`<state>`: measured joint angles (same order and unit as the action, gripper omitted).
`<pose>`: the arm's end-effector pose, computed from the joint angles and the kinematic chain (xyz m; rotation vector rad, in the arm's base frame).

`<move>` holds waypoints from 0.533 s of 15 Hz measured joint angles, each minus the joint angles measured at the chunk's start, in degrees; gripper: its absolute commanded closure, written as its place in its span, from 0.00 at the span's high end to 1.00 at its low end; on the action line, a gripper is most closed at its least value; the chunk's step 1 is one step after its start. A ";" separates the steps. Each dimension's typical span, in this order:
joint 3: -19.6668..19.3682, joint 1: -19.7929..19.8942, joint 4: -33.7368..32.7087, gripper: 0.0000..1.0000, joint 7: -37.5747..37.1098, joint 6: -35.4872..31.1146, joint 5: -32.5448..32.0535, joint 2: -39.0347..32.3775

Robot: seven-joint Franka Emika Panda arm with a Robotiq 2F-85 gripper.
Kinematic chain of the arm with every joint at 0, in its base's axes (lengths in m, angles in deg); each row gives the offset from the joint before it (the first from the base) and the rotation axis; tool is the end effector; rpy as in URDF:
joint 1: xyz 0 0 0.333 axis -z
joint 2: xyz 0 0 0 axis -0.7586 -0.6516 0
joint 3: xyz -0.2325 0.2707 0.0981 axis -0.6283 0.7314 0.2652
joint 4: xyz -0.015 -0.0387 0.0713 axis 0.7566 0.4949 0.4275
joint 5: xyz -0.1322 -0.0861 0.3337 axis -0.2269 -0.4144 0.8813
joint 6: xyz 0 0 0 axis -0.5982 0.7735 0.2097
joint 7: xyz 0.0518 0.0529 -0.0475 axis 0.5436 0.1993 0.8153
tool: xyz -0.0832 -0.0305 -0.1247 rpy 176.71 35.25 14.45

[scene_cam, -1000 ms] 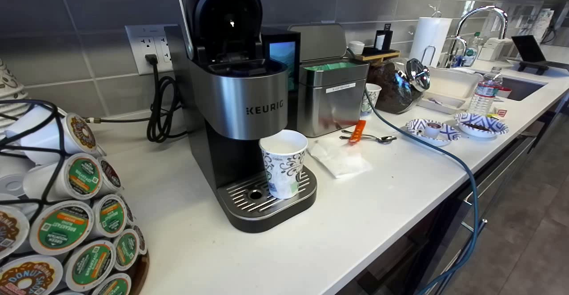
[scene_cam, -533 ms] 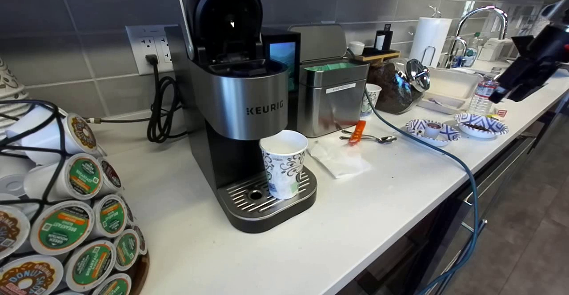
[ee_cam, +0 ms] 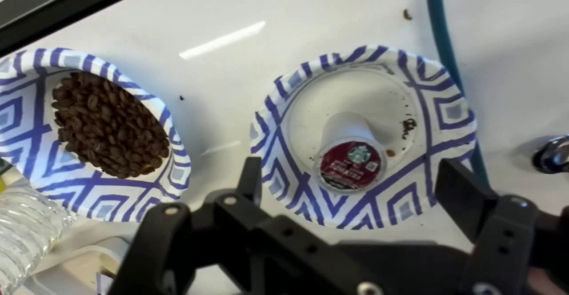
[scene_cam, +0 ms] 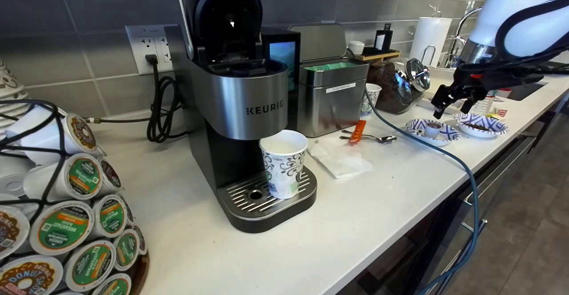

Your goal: Remove the coffee pod from the plate

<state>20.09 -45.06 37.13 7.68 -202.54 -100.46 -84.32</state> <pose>0.5692 -0.1082 0.3680 2.9419 -0.5146 0.2946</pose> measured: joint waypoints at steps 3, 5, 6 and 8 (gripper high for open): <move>-0.86 0.00 -5.59 1.00 -0.21 6.07 0.28 -4.44; -0.82 -0.01 -8.48 0.97 0.70 9.26 1.34 -6.60; -0.72 -0.02 -9.68 0.96 1.49 10.63 2.13 -7.53; -0.54 -0.03 -11.64 0.91 2.86 12.60 3.47 -9.08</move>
<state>19.55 -45.09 25.49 10.54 -189.93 -96.99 -93.40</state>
